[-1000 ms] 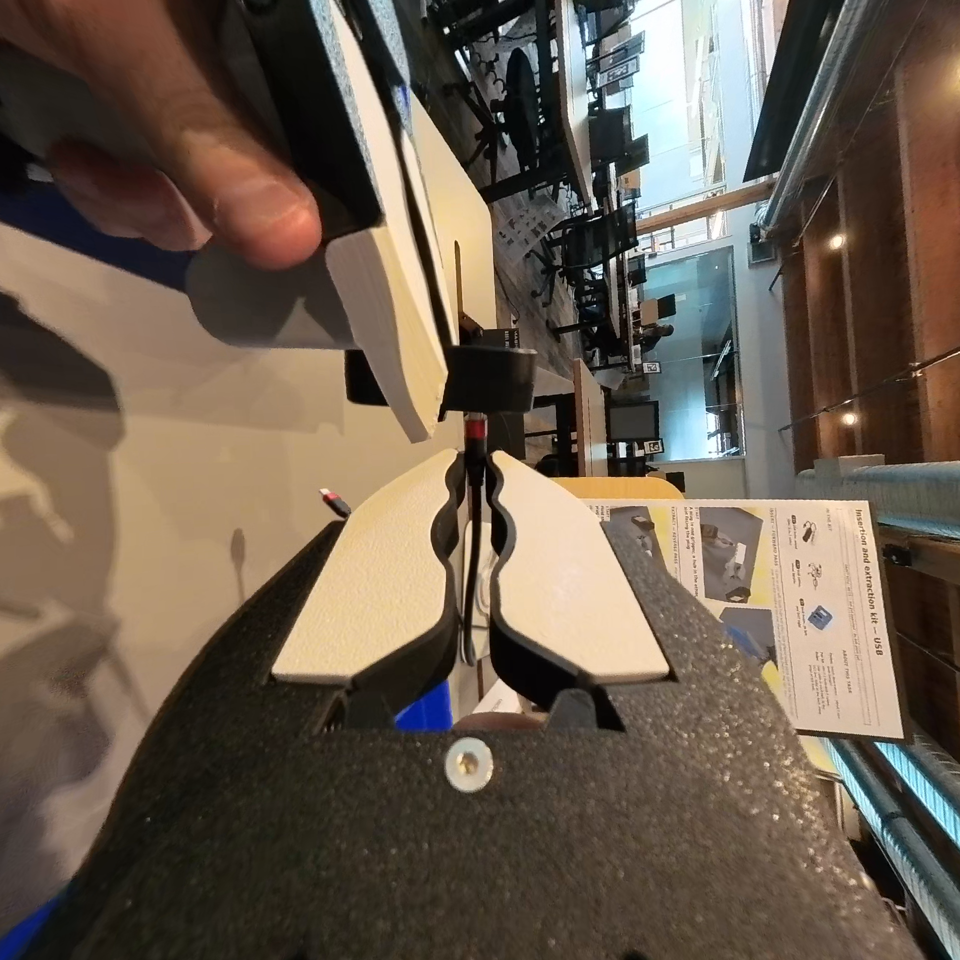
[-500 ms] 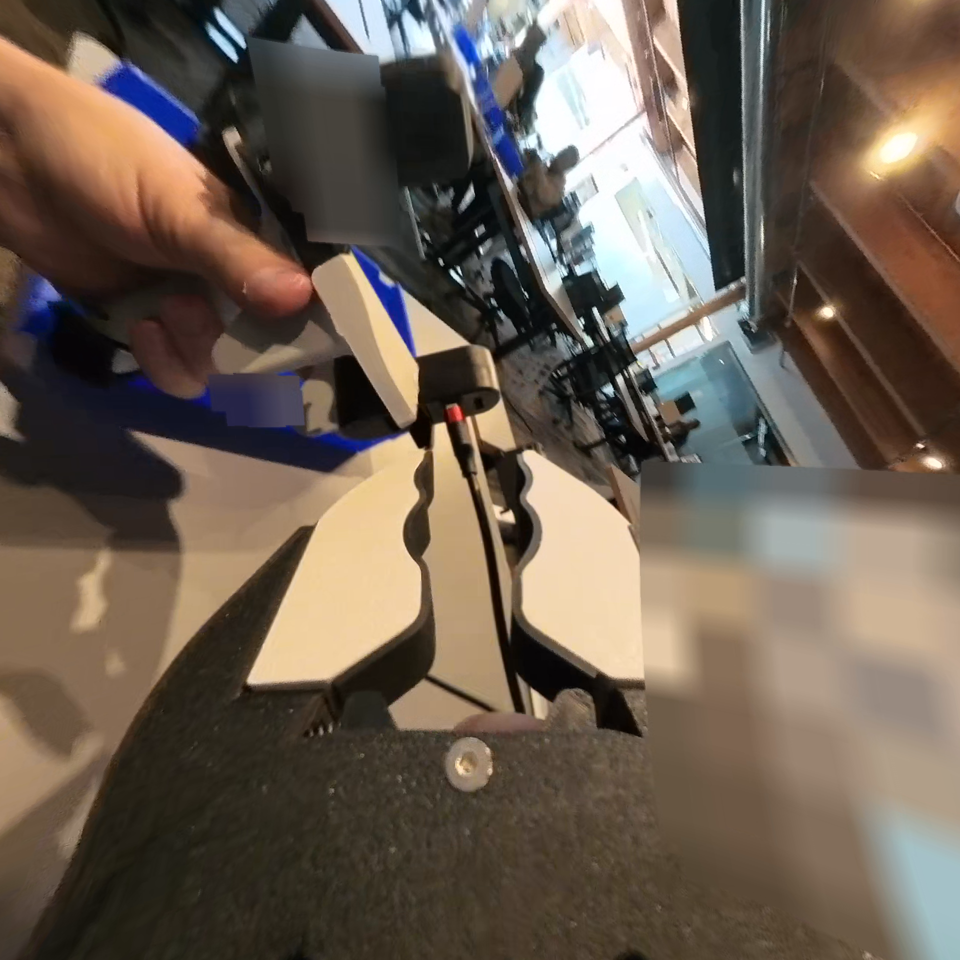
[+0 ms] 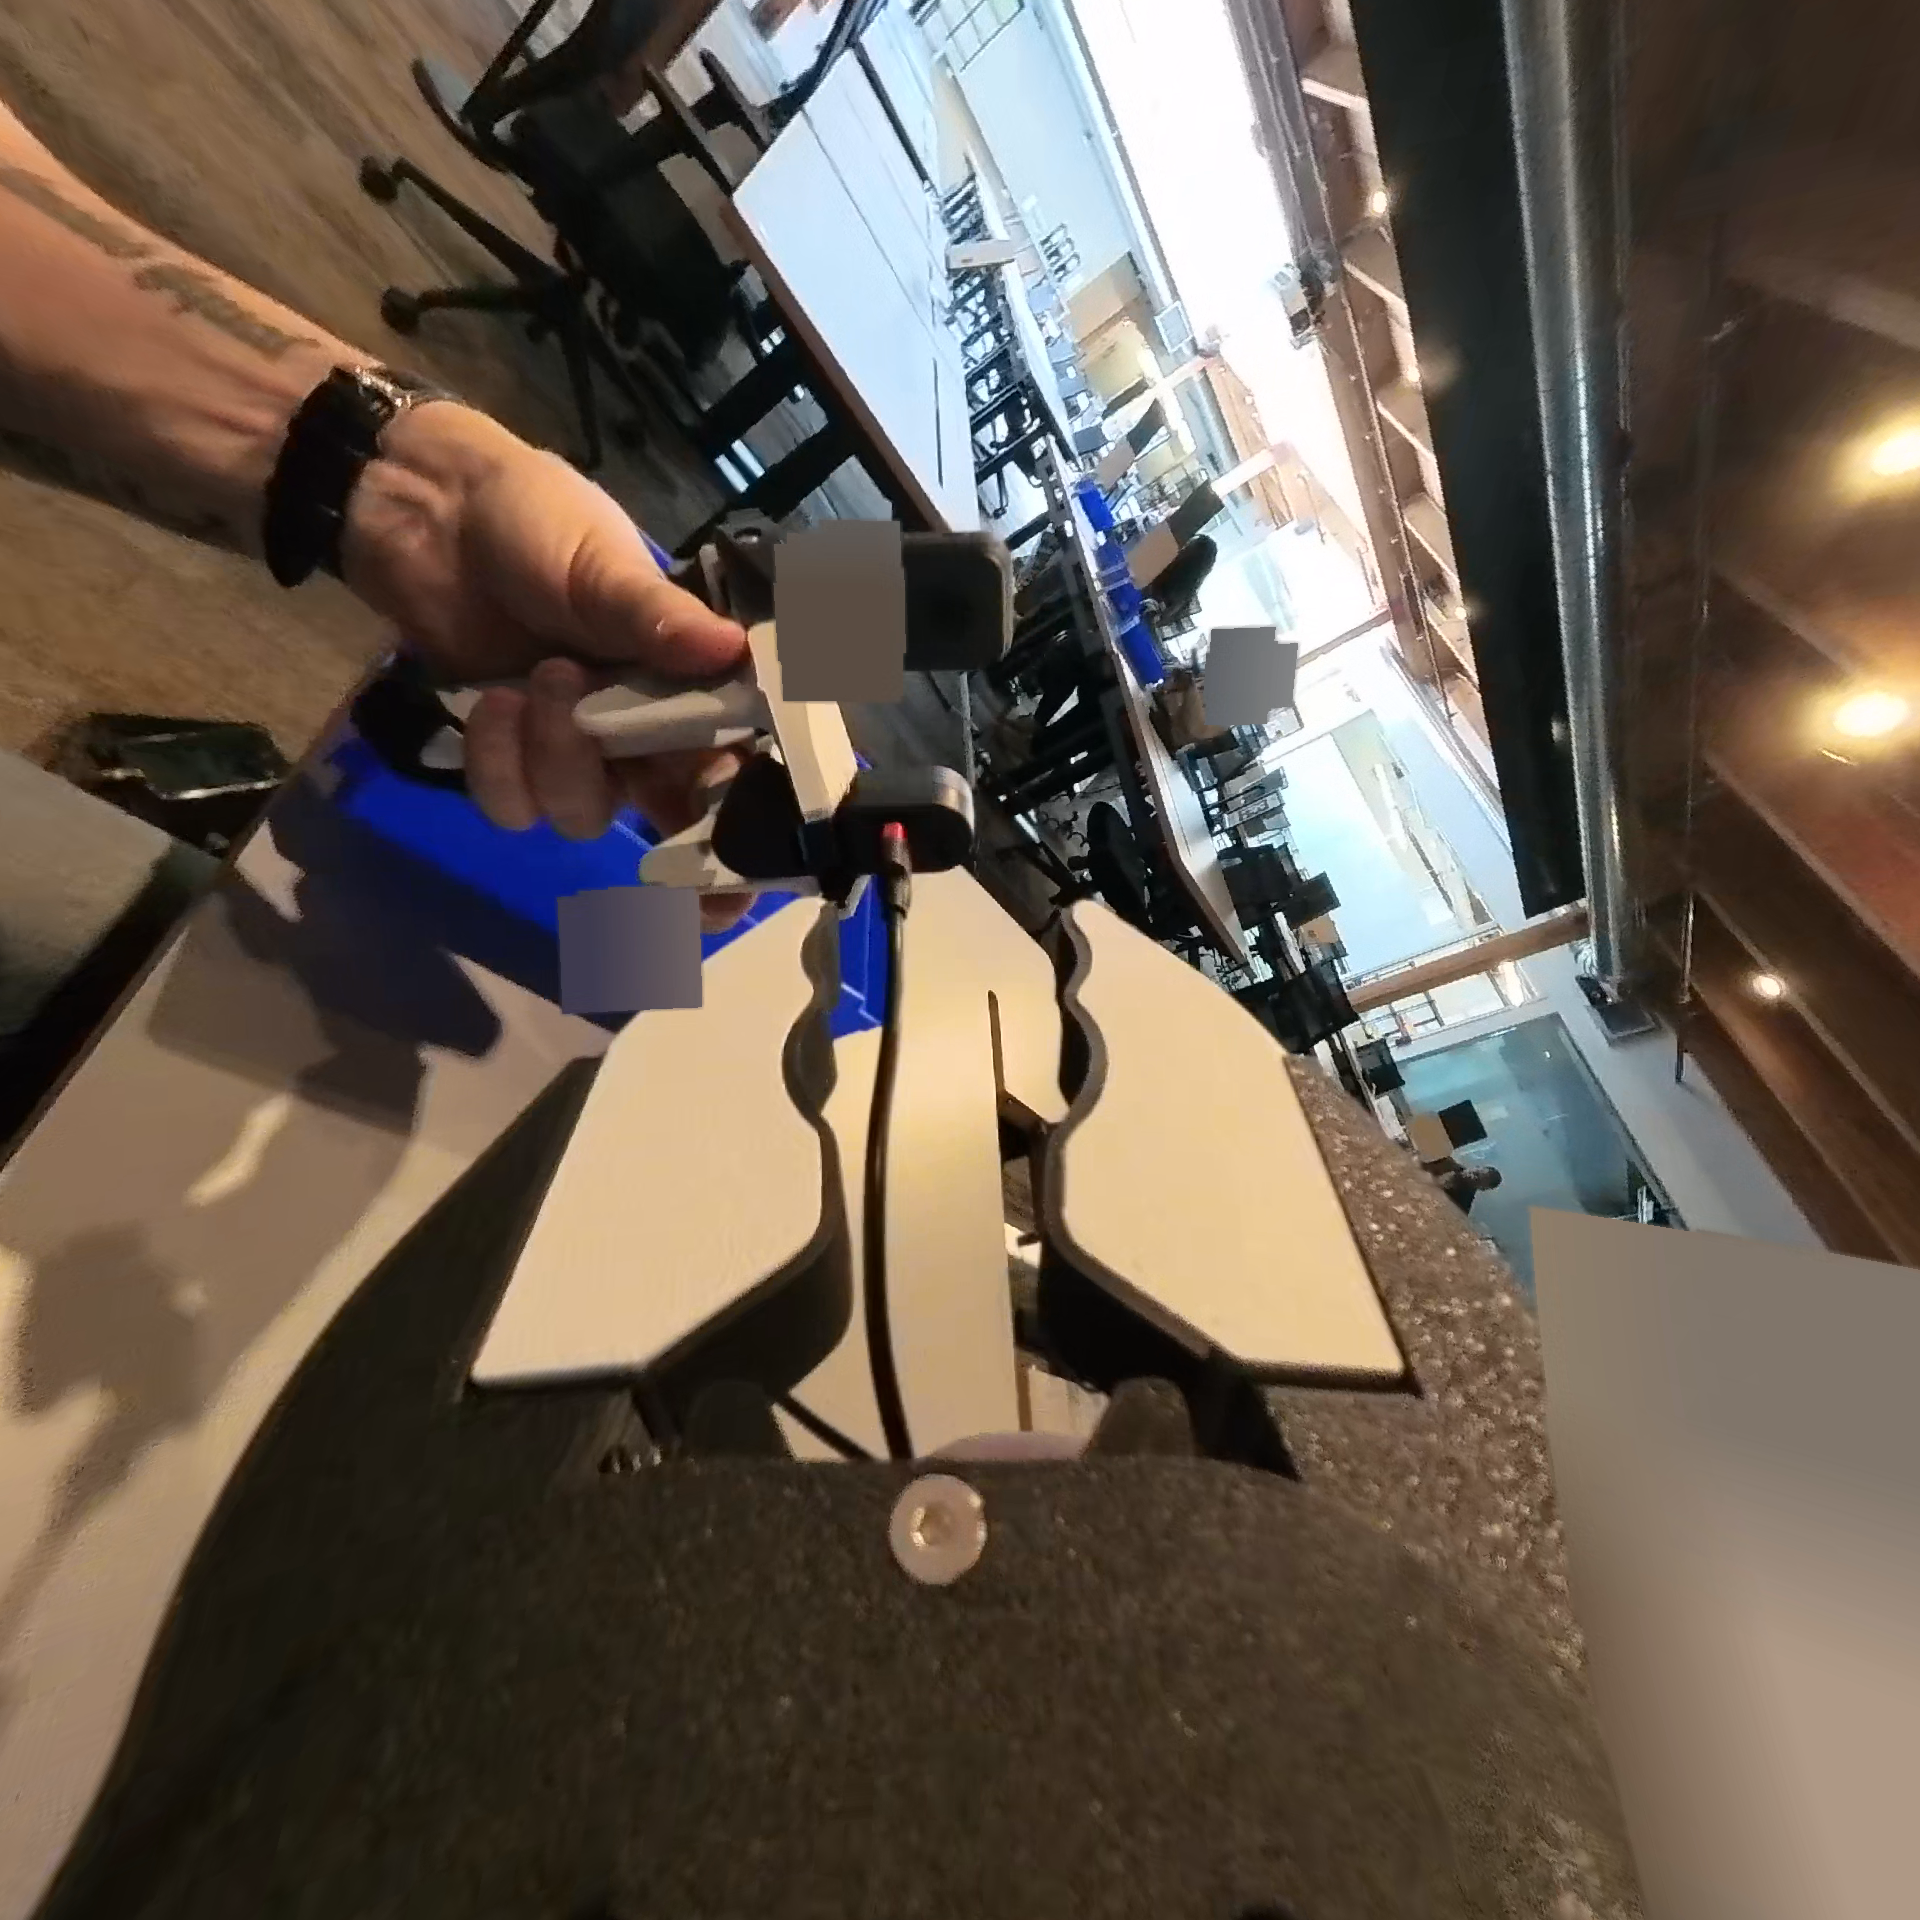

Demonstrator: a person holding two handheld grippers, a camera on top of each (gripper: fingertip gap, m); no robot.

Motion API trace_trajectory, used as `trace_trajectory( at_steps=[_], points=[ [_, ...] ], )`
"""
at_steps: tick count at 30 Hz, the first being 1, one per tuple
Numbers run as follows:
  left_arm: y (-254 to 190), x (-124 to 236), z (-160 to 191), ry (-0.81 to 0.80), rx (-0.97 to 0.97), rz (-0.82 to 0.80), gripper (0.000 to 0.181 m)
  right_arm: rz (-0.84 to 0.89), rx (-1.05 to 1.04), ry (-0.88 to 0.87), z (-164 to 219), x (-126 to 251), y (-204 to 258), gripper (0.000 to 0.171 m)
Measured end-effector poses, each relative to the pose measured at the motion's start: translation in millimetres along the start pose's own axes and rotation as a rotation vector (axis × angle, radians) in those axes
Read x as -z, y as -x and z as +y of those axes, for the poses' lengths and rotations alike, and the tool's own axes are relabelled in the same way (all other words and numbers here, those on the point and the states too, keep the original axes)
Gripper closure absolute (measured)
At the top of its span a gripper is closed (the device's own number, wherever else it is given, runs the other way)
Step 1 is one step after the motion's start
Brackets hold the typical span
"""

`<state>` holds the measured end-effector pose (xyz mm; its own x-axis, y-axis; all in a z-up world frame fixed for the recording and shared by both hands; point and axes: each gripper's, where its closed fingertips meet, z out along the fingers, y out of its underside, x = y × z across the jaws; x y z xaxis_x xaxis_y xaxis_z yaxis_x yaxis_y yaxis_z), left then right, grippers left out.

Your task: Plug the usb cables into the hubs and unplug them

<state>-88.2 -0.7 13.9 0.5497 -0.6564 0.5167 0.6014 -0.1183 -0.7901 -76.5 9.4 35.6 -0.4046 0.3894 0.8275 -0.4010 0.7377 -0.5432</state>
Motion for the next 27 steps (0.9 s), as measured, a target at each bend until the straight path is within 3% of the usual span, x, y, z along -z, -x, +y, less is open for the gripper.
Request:
trace_trajectory(
  at_steps=[7, 14, 18, 27],
  points=[
    [-6.3, -4.6, 4.8, 0.003, 0.038, 0.063, 0.16, -0.071, 0.102, 0.041, 5.3, -17.2, 11.8, 0.152],
    [-5.1, -4.6, 7.1, 0.007, 0.037, 0.066, 0.16, -0.05, 0.087, 0.021, 1.4, -22.5, 13.8, 0.154],
    [-5.8, -3.7, 5.6, 0.001, 0.04, 0.078, 0.16, -0.076, 0.06, 0.01, 0.4, -21.2, 16.6, 0.165],
    [-9.8, -4.5, 8.8, 0.009, 0.046, 0.101, 0.16, -0.063, 0.042, 0.022, 4.0, -23.7, 17.7, 0.157]
  ],
)
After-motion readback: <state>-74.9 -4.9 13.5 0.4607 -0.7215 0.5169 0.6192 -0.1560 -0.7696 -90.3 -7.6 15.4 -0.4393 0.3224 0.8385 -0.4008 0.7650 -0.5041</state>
